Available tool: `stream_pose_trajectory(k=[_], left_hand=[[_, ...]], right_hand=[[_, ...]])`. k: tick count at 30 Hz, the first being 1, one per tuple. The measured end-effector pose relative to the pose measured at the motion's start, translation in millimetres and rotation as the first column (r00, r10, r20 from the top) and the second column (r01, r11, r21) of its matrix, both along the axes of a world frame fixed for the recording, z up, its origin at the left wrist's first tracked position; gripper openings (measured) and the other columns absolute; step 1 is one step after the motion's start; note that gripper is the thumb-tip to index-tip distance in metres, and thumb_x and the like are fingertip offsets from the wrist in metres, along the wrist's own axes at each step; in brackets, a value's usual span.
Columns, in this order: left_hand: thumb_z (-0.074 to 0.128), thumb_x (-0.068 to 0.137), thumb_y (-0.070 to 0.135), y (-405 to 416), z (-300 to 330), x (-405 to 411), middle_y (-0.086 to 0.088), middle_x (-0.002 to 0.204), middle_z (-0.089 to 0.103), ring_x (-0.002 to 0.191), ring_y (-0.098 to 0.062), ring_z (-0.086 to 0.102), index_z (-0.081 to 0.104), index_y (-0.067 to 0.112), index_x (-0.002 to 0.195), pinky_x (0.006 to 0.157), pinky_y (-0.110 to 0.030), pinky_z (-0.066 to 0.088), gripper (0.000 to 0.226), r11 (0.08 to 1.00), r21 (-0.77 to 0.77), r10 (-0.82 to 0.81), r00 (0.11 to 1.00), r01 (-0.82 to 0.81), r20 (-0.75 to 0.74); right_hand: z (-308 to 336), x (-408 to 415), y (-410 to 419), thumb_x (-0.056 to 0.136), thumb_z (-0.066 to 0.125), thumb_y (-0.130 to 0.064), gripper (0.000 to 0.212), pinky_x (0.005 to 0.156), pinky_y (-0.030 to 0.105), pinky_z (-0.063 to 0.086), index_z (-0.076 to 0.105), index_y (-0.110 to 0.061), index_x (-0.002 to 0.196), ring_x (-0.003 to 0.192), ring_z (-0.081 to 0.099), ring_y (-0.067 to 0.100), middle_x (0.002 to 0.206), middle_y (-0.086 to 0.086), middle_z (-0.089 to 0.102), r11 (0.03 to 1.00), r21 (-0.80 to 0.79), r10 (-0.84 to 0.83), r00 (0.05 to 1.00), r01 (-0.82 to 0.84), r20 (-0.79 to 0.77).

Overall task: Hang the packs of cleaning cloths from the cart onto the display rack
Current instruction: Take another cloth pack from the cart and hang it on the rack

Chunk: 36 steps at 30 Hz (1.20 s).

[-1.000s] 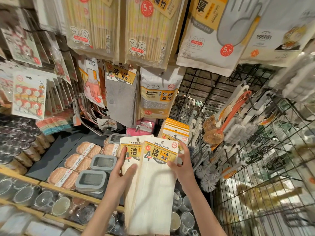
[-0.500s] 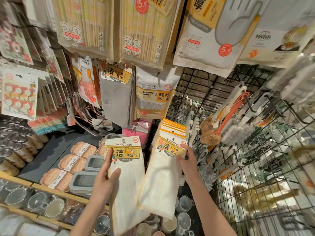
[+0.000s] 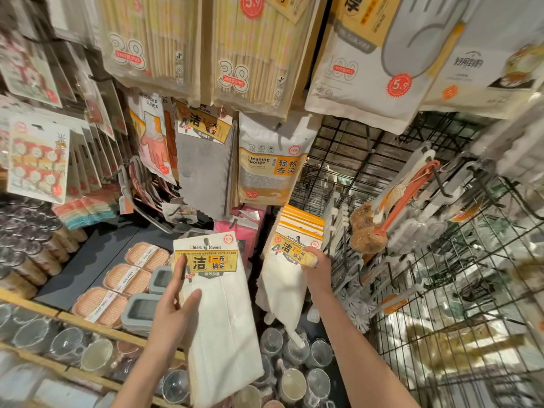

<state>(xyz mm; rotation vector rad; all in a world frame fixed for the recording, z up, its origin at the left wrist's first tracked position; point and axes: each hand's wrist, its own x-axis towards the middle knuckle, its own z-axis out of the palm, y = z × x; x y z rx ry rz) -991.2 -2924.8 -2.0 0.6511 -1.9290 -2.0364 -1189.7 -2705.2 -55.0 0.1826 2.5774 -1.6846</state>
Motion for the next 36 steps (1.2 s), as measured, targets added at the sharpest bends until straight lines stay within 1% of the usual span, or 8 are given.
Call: stream_pose_trajectory(k=[8,12,18,22,26,29,32,36], left_hand=[[0.054,0.095,0.003,2,2,-1,0.034,0.142,0.03,0.139,0.001,0.024,0.034,0.062,0.126,0.117,-0.038,0.022,0.07,1.0,0.013,-0.01,1.0,0.01,0.001],[0.054,0.095,0.003,4,3,1,0.029,0.147,0.031,0.14,0.0,0.025,0.036,0.063,0.125,0.118,-0.041,0.023,0.07,0.999,0.026,-0.023,1.0,0.023,0.004],[0.054,0.095,0.003,8,8,0,0.026,0.149,0.029,0.14,0.0,0.024,0.032,0.058,0.131,0.116,-0.033,0.02,0.07,0.998,-0.019,-0.052,0.999,0.052,-0.004],[0.053,0.095,0.003,7,8,-1,0.026,0.149,0.029,0.14,0.0,0.023,0.031,0.053,0.136,0.117,-0.033,0.021,0.069,0.998,-0.023,-0.065,0.998,0.065,-0.011],[0.053,0.095,0.003,11,7,0,0.039,0.137,0.032,0.136,0.006,0.026,0.031,0.051,0.137,0.108,-0.023,0.024,0.068,0.997,-0.022,-0.077,0.996,0.076,-0.034],[0.054,0.095,0.003,16,6,-2,0.041,0.133,0.033,0.13,0.013,0.029,0.031,0.05,0.137,0.104,-0.015,0.025,0.067,0.996,-0.036,-0.086,0.996,0.085,-0.035],[0.055,0.094,0.002,20,2,-4,0.037,0.138,0.034,0.12,0.029,0.03,0.033,0.048,0.138,0.091,0.001,0.03,0.068,0.994,-0.032,-0.103,0.994,0.102,-0.047],[0.053,0.093,-0.004,27,-1,-5,0.033,0.137,0.037,0.116,0.032,0.032,0.034,0.041,0.14,0.086,0.007,0.029,0.068,0.989,-0.026,-0.147,0.988,0.146,-0.056]], right_hand=[[-1,-8,-9,0.074,0.057,0.014,0.047,0.067,0.017,0.047,0.06,-0.013,0.113,0.111,0.047,0.026,0.131,0.013,0.04,0.995,-0.082,-0.038,0.993,0.048,0.115],[7,-7,-4,0.081,0.06,0.004,0.048,0.09,0.021,0.033,0.054,-0.008,0.127,0.126,0.033,0.025,0.132,0.013,0.03,1.0,-0.016,0.011,0.993,-0.009,0.117],[18,-1,-2,0.086,0.062,-0.007,0.052,0.073,0.008,0.024,0.048,-0.015,0.135,0.13,0.025,0.022,0.139,0.018,0.026,0.995,0.034,0.085,0.986,-0.091,0.142],[27,16,-6,0.086,0.064,-0.011,0.047,0.09,0.016,0.029,0.051,-0.017,0.13,0.132,0.024,0.02,0.14,0.009,0.021,0.995,-0.006,0.097,0.985,-0.098,0.146],[42,43,-21,0.084,0.067,-0.012,0.035,0.089,0.019,0.04,0.055,-0.026,0.115,0.119,0.042,0.018,0.132,0.003,0.032,0.98,-0.078,0.19,0.981,-0.186,0.047],[58,63,-33,0.089,0.063,-0.02,0.04,0.095,0.029,0.044,0.049,-0.029,0.125,0.111,0.051,0.013,0.127,0.0,0.046,0.911,-0.245,0.364,0.926,-0.331,0.103],[63,74,-37,0.09,0.061,-0.014,0.049,0.083,0.019,0.051,0.041,-0.024,0.133,0.1,0.057,0.002,0.11,-0.003,0.059,0.85,-0.289,0.488,0.865,-0.441,0.114],[51,81,-39,0.083,0.066,0.001,0.072,0.093,0.028,0.049,0.026,-0.021,0.139,0.107,0.061,0.019,0.115,0.011,0.064,0.827,-0.344,0.5,0.861,-0.444,0.091]])
